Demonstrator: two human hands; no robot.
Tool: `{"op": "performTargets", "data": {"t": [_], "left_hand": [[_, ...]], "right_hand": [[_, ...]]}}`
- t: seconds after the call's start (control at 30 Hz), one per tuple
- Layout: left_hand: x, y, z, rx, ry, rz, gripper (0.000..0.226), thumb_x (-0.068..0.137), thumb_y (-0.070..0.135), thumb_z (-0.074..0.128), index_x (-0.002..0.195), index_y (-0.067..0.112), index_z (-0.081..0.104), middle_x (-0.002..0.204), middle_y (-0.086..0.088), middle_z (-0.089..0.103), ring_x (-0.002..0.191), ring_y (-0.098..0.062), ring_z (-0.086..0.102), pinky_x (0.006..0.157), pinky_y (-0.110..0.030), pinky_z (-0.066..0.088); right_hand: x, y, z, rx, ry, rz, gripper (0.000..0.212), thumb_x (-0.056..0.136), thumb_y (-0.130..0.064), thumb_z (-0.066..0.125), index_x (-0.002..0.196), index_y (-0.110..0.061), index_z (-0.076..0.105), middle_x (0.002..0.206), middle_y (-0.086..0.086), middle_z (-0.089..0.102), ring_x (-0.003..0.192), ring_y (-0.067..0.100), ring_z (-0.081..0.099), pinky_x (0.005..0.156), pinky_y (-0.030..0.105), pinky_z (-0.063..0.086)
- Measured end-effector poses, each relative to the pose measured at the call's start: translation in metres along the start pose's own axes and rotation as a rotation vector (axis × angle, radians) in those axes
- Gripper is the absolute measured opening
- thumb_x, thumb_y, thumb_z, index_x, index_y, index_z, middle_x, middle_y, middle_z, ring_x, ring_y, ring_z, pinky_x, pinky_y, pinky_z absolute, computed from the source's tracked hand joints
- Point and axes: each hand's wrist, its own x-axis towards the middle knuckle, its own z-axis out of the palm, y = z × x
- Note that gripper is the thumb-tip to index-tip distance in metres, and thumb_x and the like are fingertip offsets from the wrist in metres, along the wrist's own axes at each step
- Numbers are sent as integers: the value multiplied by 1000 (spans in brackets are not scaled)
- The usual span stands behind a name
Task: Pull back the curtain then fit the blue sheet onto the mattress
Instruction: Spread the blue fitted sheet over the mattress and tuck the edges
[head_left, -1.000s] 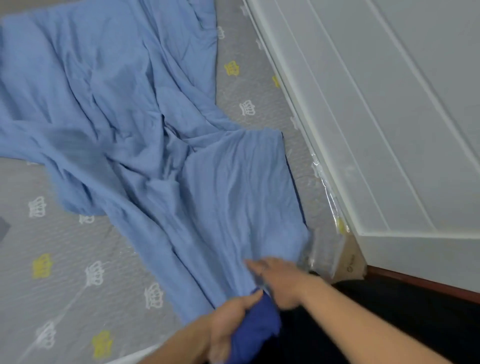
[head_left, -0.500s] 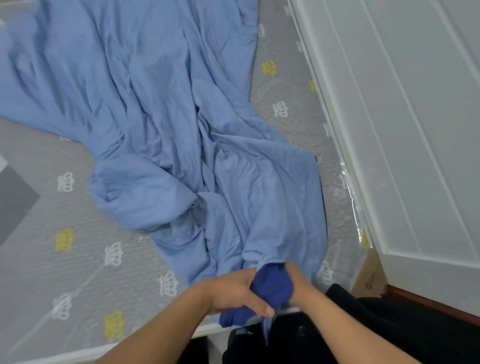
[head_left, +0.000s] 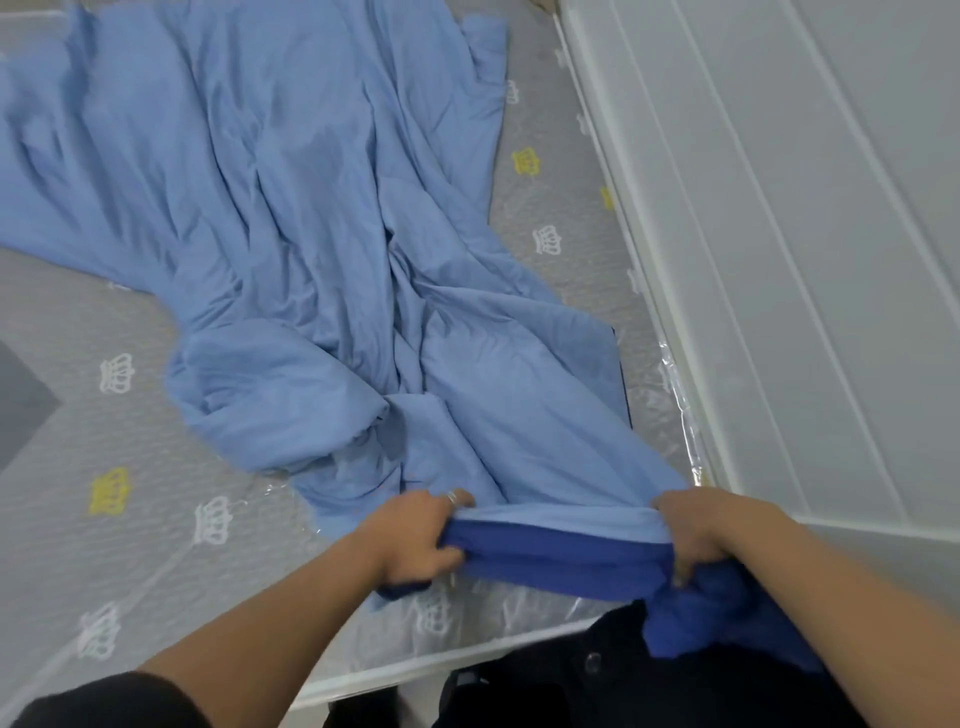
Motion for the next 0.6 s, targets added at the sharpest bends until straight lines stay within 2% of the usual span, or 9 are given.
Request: {"op": "performTargets", "data": {"t": [0.07, 0.13, 0.23, 0.27, 0.33, 0.4, 0.47, 0.53, 0.6], "left_hand": [[-6, 9, 15, 268, -186, -6, 77, 62, 84, 50, 122, 36, 51, 95, -5, 69, 84, -29, 64, 70, -36, 47], [0, 9, 21, 437, -255, -103, 49, 72, 64, 60, 102, 25, 61, 98, -5, 69, 86, -30, 65, 67, -34, 44], [12, -10, 16, 4, 162, -286, 9, 80, 16, 56, 88, 14, 59, 99, -13, 65, 93, -34, 64, 73, -37, 46], [17, -16, 9, -213, 356, -307, 12, 77, 5, 55, 87, 11, 57, 94, -13, 63, 89, -33, 63, 74, -38, 47], [26, -26, -6, -437, 626, -311, 28, 70, -6, 52, 89, 15, 53, 79, -7, 60, 74, -29, 59, 66, -37, 46], [27, -32, -20, -162, 714, -199, 34, 64, 9, 59, 91, 25, 45, 61, -1, 55, 56, -29, 56, 52, -28, 37], [27, -43, -32, 254, 599, -85, 39, 65, 47, 60, 95, 28, 44, 56, 3, 58, 50, -28, 60, 44, -24, 36], [30, -50, -51, 505, 229, -77, 50, 67, 69, 55, 93, 28, 44, 70, 2, 66, 64, -25, 67, 50, -29, 45], [32, -48, -80, 646, -57, -149, 57, 69, 80, 56, 93, 28, 50, 89, 1, 68, 84, -25, 67, 62, -32, 43]], "right_hand": [[12, -5, 10, -129, 209, 95, 45, 82, -30, 63, 125, -23, 50, 129, 4, 56, 117, 28, 57, 94, 38, 50], [30, -10, 20, -46, 514, 79, 42, 83, -12, 53, 123, -23, 50, 128, 4, 50, 120, 31, 50, 95, 43, 44], [49, -8, 33, 781, 845, 32, 43, 74, 8, 53, 109, -16, 59, 105, 7, 62, 101, 33, 61, 76, 34, 47], [52, -6, 38, 988, 833, 67, 38, 77, 6, 55, 106, -18, 57, 98, 6, 63, 93, 31, 62, 69, 31, 43], [60, -1, 50, 1034, 670, 79, 32, 82, -14, 69, 107, -25, 52, 97, 1, 63, 82, 20, 61, 63, 25, 40], [61, 1, 57, 844, 428, -3, 38, 77, -32, 79, 105, -33, 52, 100, -5, 66, 79, 6, 60, 61, 14, 40], [59, 3, 50, 545, 228, -47, 51, 73, -35, 82, 116, -31, 54, 114, -3, 66, 94, 11, 63, 76, 17, 46], [66, 1, 35, 244, 95, -16, 69, 72, -36, 82, 132, -21, 50, 131, 3, 60, 114, 21, 60, 94, 26, 47], [69, -7, 0, 112, 70, 10, 70, 79, -30, 78, 139, -13, 47, 140, 9, 54, 125, 26, 55, 101, 29, 44]]}}
